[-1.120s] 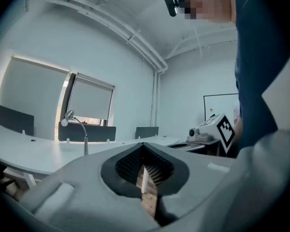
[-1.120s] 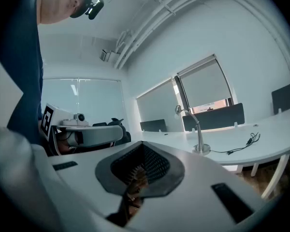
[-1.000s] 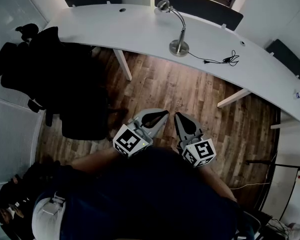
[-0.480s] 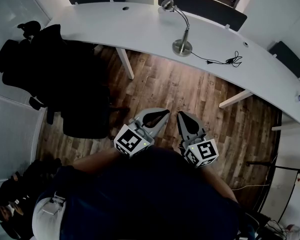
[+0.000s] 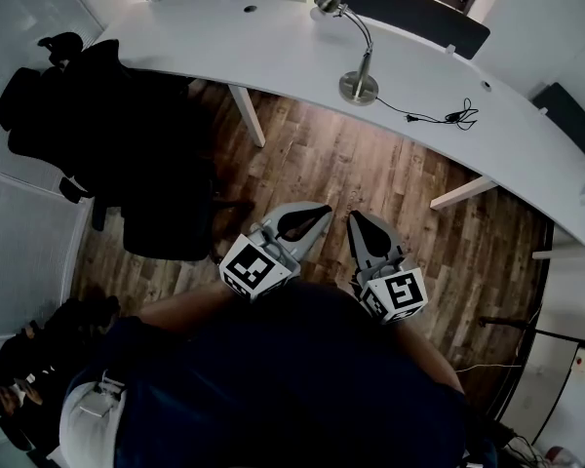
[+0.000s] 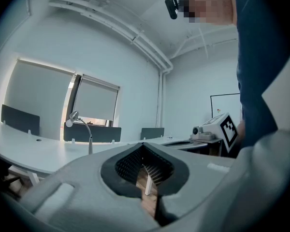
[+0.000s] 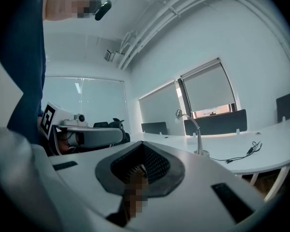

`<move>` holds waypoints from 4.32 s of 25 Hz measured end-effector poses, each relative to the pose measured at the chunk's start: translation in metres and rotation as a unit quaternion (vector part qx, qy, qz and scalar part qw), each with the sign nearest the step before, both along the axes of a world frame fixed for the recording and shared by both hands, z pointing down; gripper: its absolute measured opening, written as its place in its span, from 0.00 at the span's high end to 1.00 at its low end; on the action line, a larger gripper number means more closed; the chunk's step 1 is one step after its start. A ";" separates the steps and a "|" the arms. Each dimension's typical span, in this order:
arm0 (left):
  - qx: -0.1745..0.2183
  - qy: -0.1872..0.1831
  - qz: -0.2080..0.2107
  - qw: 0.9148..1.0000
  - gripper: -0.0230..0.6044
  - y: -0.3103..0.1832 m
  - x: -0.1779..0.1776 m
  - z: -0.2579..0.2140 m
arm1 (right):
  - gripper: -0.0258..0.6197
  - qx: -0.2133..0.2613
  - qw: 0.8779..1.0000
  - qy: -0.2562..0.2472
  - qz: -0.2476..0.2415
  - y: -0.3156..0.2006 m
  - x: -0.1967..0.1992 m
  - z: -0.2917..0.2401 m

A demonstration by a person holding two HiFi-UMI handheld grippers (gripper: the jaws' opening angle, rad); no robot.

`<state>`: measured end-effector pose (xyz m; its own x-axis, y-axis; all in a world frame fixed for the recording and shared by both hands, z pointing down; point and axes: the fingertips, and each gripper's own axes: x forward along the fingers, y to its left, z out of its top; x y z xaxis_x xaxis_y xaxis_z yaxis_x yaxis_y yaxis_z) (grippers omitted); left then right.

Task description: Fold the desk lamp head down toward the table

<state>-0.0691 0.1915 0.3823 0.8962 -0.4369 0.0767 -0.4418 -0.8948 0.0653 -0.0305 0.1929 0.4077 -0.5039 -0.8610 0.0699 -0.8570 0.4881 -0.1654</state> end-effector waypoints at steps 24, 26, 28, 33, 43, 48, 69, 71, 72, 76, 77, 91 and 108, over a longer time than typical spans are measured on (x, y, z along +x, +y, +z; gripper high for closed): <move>0.032 0.008 -0.025 0.999 0.95 -0.147 0.017 0.001 | 0.94 -0.012 1.000 0.018 0.019 -0.130 0.032 0.018; 0.038 0.009 -0.015 0.999 0.95 -0.173 0.015 -0.002 | 0.94 -0.012 0.999 0.023 0.029 -0.156 0.029 0.016; 0.044 0.013 -0.007 0.999 0.95 -0.200 0.013 -0.008 | 0.94 -0.017 0.999 0.025 0.042 -0.180 0.028 0.014; 0.052 0.021 0.011 0.998 0.95 -0.252 0.007 -0.018 | 0.94 -0.018 0.997 0.030 0.074 -0.226 0.027 0.008; 0.041 0.014 -0.025 0.999 0.95 -0.315 0.027 -0.013 | 0.94 -0.032 0.996 0.026 0.076 -0.289 0.060 0.015; 0.037 0.005 -0.050 0.998 0.95 -0.333 0.048 -0.012 | 0.94 -0.037 0.998 0.024 0.050 -0.312 0.084 0.018; 0.067 -0.045 -0.137 0.987 0.95 -0.412 0.075 -0.018 | 0.94 -0.051 0.997 0.055 0.023 -0.400 0.132 0.051; 0.078 -0.055 -0.144 0.985 0.95 -0.420 0.076 -0.020 | 0.91 -0.053 0.996 0.065 0.022 -0.409 0.134 0.058; 0.085 -0.062 -0.146 0.984 0.95 -0.424 0.076 -0.020 | 0.90 -0.055 0.996 0.070 0.022 -0.413 0.135 0.062; 0.108 -0.080 -0.154 0.979 0.95 -0.434 0.081 -0.024 | 0.85 -0.065 0.994 0.088 0.023 -0.428 0.141 0.079; 0.112 -0.086 -0.156 0.978 0.94 -0.437 0.082 -0.024 | 0.84 -0.070 0.993 0.092 0.024 -0.431 0.143 0.085; 0.192 -0.193 -0.187 0.944 0.82 -0.490 0.091 -0.024 | 0.72 -0.091 0.984 0.153 0.016 -0.488 0.146 0.138; 0.234 -0.302 -0.202 0.902 0.86 -0.524 0.101 0.001 | 0.76 -0.075 0.981 0.176 0.030 -0.525 0.144 0.153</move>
